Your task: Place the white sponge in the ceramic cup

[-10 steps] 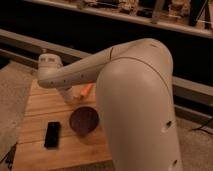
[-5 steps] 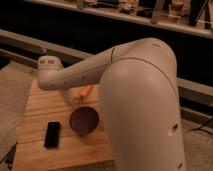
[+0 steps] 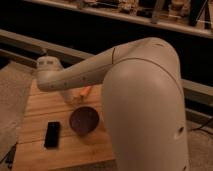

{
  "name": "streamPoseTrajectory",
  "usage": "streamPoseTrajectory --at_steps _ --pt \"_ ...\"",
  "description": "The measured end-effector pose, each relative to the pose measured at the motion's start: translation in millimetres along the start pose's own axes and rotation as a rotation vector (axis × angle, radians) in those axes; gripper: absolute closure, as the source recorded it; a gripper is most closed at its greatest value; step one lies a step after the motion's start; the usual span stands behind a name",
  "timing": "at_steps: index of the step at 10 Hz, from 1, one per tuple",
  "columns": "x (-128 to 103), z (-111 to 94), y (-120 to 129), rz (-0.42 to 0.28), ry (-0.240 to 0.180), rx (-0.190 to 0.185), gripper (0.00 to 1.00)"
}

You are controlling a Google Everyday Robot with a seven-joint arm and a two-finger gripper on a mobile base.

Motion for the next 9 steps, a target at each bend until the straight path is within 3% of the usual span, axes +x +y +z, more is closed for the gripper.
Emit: streamPoseTrajectory --at_steps 6,8,9 --pt "-2.4 3.5 5.3 -0.007 -0.009 -0.006 0.94" --pt "-4.0 4.8 4.6 -0.009 -0.012 -0.001 0.99" --pt "-4.4 5.3 4.5 -0.01 -0.013 0.001 0.96"
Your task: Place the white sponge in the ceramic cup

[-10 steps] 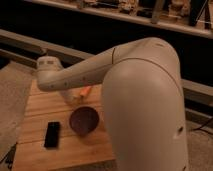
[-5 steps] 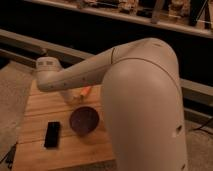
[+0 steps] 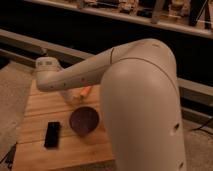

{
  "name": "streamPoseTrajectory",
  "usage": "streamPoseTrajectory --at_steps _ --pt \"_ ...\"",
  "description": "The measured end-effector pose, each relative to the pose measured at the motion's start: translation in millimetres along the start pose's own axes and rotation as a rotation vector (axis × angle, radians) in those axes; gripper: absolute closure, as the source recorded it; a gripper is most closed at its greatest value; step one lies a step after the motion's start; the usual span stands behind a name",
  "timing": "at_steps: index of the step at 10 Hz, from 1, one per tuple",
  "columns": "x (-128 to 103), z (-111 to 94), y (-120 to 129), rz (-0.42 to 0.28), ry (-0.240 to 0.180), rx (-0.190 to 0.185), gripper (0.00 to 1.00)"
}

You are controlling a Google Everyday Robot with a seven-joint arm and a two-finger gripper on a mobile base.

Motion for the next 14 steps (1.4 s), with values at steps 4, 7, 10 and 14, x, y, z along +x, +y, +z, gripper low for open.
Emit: streamPoseTrajectory --at_steps 4,7,10,14 --pt "-0.7 1.8 -4.7 -0.007 -0.005 0.016 0.55" --pt "0.0 2.4 -6.1 -0.01 -0.006 0.022 0.37" --pt "1.2 2.5 -4.4 -0.011 -0.004 0.02 0.37" --pt "2.7 2.6 -1.8 -0.012 -0.002 0.018 0.37"
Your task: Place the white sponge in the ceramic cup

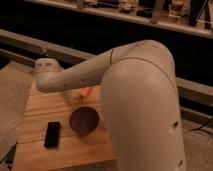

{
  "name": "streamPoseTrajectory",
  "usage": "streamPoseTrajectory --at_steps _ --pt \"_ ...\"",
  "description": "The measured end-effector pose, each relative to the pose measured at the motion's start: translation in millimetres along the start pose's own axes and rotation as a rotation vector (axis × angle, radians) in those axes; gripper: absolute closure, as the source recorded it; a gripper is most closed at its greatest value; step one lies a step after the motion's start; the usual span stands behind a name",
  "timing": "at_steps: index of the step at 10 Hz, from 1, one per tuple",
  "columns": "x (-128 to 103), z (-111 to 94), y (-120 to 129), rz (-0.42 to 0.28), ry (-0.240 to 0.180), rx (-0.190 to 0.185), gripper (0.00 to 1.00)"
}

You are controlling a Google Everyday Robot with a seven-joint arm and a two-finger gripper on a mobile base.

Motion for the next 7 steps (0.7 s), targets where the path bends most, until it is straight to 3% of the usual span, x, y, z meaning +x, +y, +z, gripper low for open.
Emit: streamPoseTrajectory --at_steps 7 --pt "0.6 -4.5 4.0 0.004 0.0 -0.012 0.37"
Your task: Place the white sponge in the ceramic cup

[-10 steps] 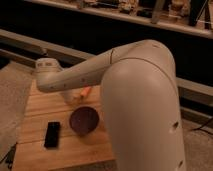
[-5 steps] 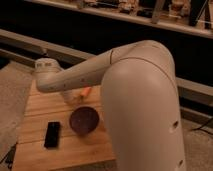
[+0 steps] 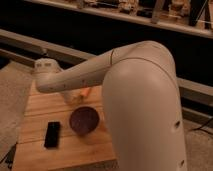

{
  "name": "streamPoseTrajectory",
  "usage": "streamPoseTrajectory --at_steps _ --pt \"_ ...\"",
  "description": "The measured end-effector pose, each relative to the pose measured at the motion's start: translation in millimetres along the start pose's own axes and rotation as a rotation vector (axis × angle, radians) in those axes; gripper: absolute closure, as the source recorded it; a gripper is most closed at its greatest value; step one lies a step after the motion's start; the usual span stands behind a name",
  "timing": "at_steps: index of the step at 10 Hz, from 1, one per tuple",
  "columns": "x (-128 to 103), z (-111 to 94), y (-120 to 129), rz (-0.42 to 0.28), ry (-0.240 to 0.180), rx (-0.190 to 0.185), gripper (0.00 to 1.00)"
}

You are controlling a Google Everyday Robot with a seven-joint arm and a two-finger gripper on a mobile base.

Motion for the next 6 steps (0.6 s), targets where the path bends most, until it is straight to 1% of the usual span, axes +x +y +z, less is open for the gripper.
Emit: streamPoseTrajectory --at_steps 6 --pt "1.3 -13.3 -2.3 0.011 0.002 -0.007 0.37"
